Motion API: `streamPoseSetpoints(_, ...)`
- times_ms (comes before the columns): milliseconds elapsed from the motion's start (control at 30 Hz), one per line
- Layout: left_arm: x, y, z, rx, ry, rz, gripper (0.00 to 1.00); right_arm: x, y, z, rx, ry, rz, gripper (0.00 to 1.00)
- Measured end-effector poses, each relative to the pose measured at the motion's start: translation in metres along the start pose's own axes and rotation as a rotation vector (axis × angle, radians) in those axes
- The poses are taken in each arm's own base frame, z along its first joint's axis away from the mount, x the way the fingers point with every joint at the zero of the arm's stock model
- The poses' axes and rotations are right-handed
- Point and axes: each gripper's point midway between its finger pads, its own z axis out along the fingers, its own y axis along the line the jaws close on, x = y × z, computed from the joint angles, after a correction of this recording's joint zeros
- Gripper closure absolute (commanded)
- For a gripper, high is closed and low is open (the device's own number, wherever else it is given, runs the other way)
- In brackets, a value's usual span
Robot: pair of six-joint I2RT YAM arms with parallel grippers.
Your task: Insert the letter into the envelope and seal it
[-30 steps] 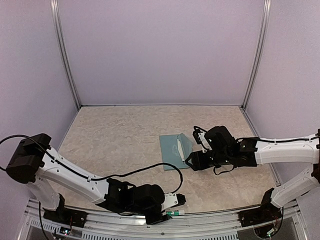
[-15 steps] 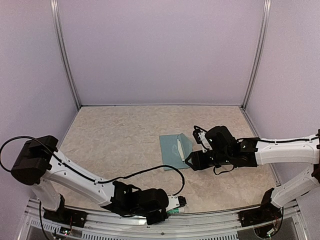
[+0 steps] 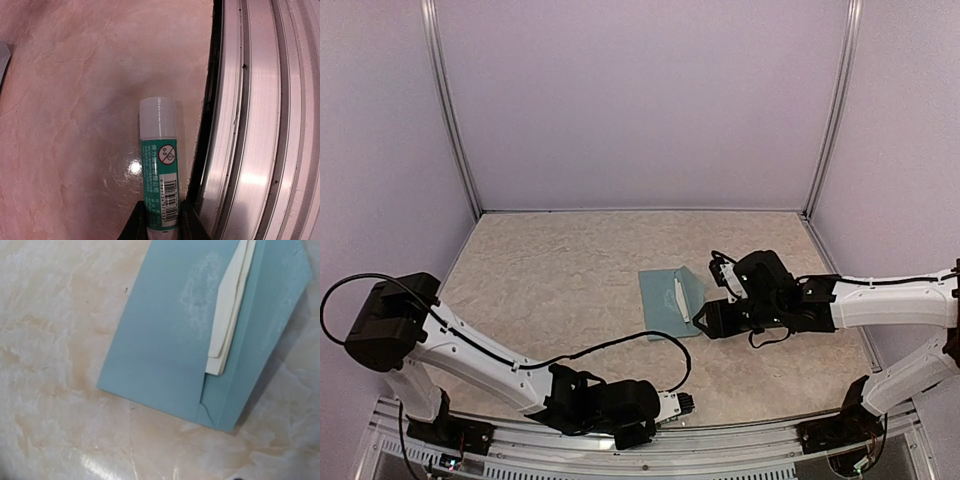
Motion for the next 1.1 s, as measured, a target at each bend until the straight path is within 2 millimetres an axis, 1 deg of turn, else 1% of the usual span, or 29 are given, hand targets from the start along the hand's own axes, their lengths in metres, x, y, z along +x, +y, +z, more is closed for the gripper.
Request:
streamPoseSetpoints(133, -0.001, 0.009, -0.002, -0.012, -0.004, -0.045, 0.89, -0.004, -0.004, 0.0, -0.029, -0.007, 0.023, 0.42)
streamPoseSetpoints(200, -0.004, 0.027, -0.006, -0.018, -0.014, -0.113, 0.88, -0.007, -0.005, -0.003, -0.07, -0.018, 0.04, 0.42)
streamPoseSetpoints(233, -0.007, 0.039, -0.01, -0.02, -0.027, -0.157, 0.88, -0.008, -0.006, -0.005, -0.099, -0.023, 0.05, 0.42)
streamPoseSetpoints(267, -0.014, 0.057, -0.018, -0.029, -0.051, -0.212, 0.88, -0.01, -0.005, -0.007, -0.129, -0.029, 0.06, 0.41)
streamPoseSetpoints(333, -0.028, 0.087, -0.036, -0.043, -0.112, -0.298, 0.88, -0.014, 0.0, -0.011, -0.191, -0.039, 0.068, 0.38)
streamPoseSetpoints(400, -0.047, 0.12, -0.061, -0.042, -0.195, -0.39, 0.88, -0.021, 0.012, -0.017, -0.28, -0.059, 0.066, 0.35)
streamPoseSetpoints(467, -0.066, 0.145, -0.083, -0.03, -0.275, -0.452, 0.88, -0.027, 0.029, -0.023, -0.374, -0.073, 0.057, 0.32)
streamPoseSetpoints(533, -0.082, 0.163, -0.104, 0.003, -0.353, -0.489, 0.87, -0.034, 0.047, -0.032, -0.475, -0.093, 0.048, 0.29)
streamPoseSetpoints(633, -0.094, 0.176, -0.124, 0.068, -0.429, -0.514, 0.87, -0.044, 0.065, -0.044, -0.583, -0.124, 0.033, 0.27)
streamPoseSetpoints(700, -0.098, 0.18, -0.133, 0.116, -0.463, -0.517, 0.87, -0.05, 0.076, -0.052, -0.64, -0.144, 0.02, 0.28)
streamPoseSetpoints(733, -0.1, 0.181, -0.135, 0.138, -0.475, -0.516, 0.87, -0.052, 0.078, -0.053, -0.647, -0.147, 0.019, 0.29)
streamPoseSetpoints(800, -0.103, 0.179, -0.139, 0.184, -0.494, -0.508, 0.87, -0.058, 0.085, -0.057, -0.676, -0.161, 0.011, 0.33)
streamPoseSetpoints(933, -0.108, 0.171, -0.144, 0.258, -0.526, -0.488, 0.87, -0.072, 0.1, -0.064, -0.728, -0.191, -0.009, 0.37)
streamPoseSetpoints(1100, -0.109, 0.159, -0.147, 0.331, -0.534, -0.472, 0.87, -0.074, 0.114, -0.066, -0.772, -0.193, -0.028, 0.48)
